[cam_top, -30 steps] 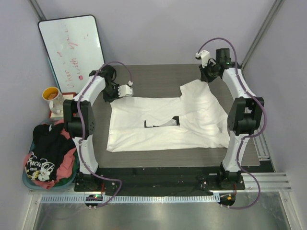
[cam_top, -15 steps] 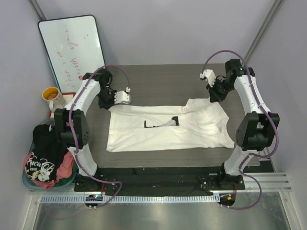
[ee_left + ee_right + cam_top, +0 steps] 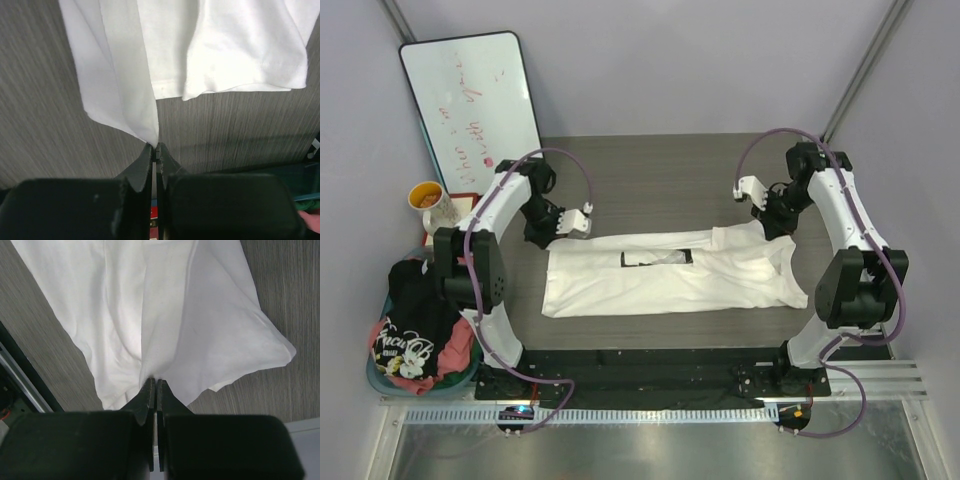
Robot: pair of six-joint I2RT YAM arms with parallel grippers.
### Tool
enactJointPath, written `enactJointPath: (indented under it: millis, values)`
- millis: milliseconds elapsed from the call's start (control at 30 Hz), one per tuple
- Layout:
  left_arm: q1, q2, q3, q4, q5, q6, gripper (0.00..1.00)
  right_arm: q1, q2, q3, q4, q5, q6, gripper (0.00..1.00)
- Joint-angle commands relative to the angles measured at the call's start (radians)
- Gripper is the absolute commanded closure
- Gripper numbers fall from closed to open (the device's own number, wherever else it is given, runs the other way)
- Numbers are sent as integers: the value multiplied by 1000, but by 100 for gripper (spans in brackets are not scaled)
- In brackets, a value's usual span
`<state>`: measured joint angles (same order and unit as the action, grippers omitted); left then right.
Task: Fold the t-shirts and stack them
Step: Fold the other side of the tshirt into a rectangle
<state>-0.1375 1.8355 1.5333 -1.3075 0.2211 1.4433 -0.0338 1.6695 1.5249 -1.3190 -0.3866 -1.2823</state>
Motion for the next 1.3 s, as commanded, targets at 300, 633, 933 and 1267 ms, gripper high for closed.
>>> enactJointPath:
  millis: [300, 633, 933, 1267]
  values:
    - [-20, -90, -101, -205, 8, 81, 100, 20, -86, -75, -187, 98, -176, 99]
    - [-39, -96, -148, -197, 4, 100, 100, 63, -191, -222, -183, 135, -270, 99]
    - [-60, -120, -220, -127, -5, 85, 94, 78, -304, -364, -86, 172, -301, 99]
    - [-71, -104, -231, -99, -87, 66, 36, 118, -324, -408, -86, 207, -321, 30]
